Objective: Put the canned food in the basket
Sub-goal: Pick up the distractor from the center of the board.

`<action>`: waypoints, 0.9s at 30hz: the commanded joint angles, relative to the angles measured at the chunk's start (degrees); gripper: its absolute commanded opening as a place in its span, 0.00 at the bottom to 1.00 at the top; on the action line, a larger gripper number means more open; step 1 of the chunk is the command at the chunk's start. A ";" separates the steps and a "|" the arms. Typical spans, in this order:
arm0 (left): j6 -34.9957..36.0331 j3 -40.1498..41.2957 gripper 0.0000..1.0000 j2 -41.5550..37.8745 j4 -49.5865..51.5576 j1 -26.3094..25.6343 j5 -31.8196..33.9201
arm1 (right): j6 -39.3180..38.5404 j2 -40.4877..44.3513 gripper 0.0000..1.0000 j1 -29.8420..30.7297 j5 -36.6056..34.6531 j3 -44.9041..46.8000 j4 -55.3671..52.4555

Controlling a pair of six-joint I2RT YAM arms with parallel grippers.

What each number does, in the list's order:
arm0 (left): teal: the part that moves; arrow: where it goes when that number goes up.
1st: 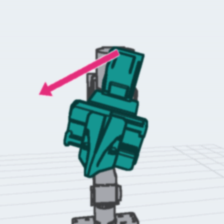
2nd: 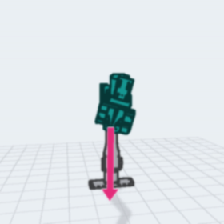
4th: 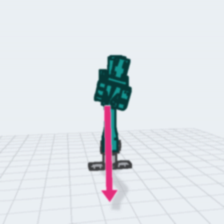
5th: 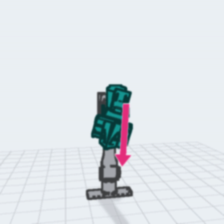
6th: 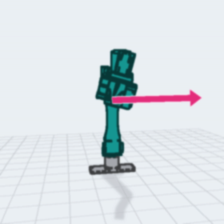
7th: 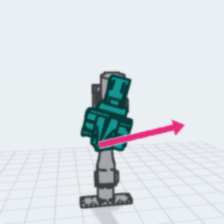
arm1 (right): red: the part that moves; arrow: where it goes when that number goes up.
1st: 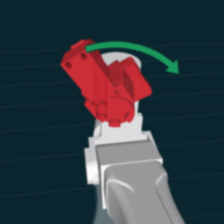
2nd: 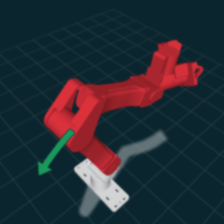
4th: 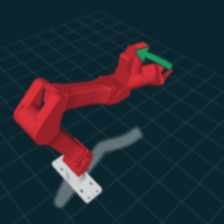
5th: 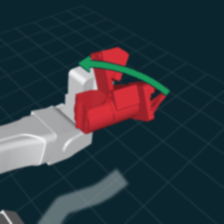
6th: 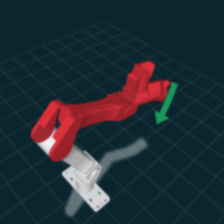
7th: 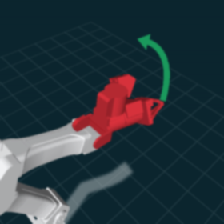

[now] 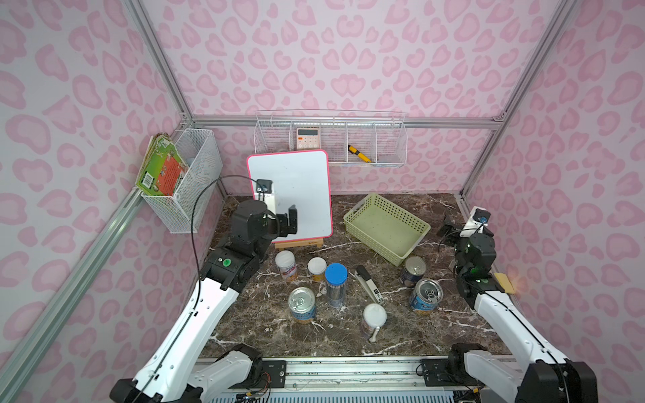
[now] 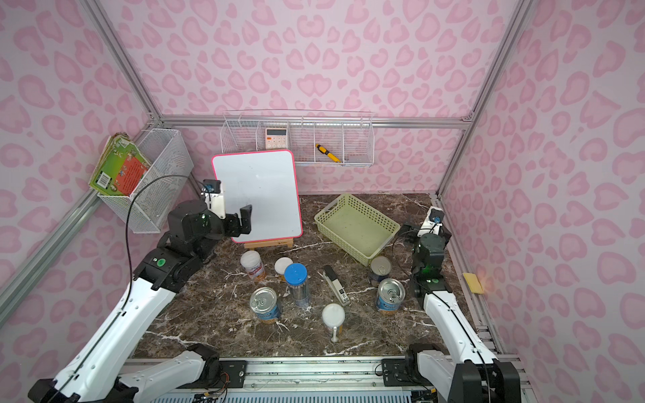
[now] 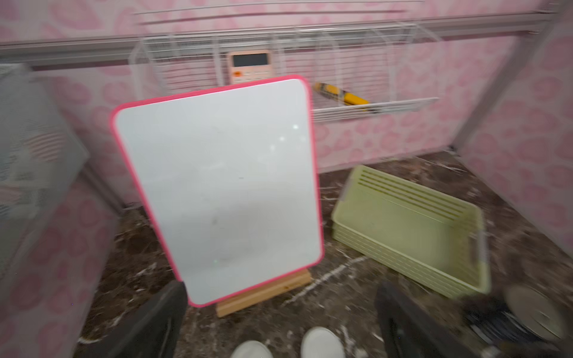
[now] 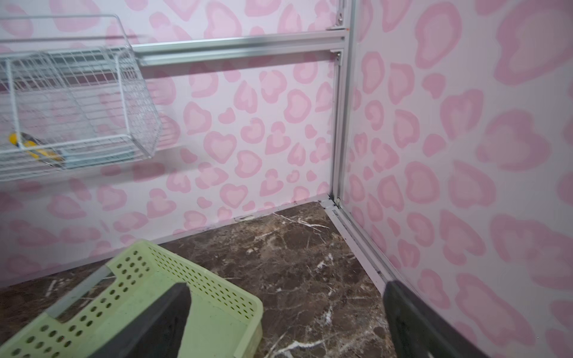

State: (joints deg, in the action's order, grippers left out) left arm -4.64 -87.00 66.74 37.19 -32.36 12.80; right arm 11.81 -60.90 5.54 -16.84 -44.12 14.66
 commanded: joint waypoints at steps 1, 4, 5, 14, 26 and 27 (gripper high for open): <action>-5.94 -10.97 0.99 6.98 29.23 -8.71 -6.52 | 0.02 -5.09 1.00 2.64 5.10 -13.13 -25.71; -7.96 -16.95 0.99 16.11 38.05 -13.97 -5.78 | -0.87 -10.17 1.00 6.51 10.58 -21.86 -34.83; -8.54 -18.28 0.99 18.19 40.63 -14.39 -5.37 | -1.21 -10.82 1.00 7.63 12.14 -22.89 -35.69; -10.03 -20.44 1.00 27.39 44.57 -15.44 -14.85 | -2.46 -17.02 1.00 15.51 14.91 -23.34 -38.41; -13.27 -18.75 0.99 35.97 46.79 -15.06 -12.36 | -4.85 -22.24 1.00 20.98 16.49 -22.80 -39.30; -13.46 -18.10 0.97 36.24 46.62 -14.93 -12.51 | -4.95 -22.55 1.00 21.25 16.58 -22.71 -39.77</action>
State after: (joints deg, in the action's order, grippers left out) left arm -17.10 -106.06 102.19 82.96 -47.42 0.93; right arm 7.68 -82.74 26.24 -0.84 -67.07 -24.08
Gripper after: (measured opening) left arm 0.987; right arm 0.998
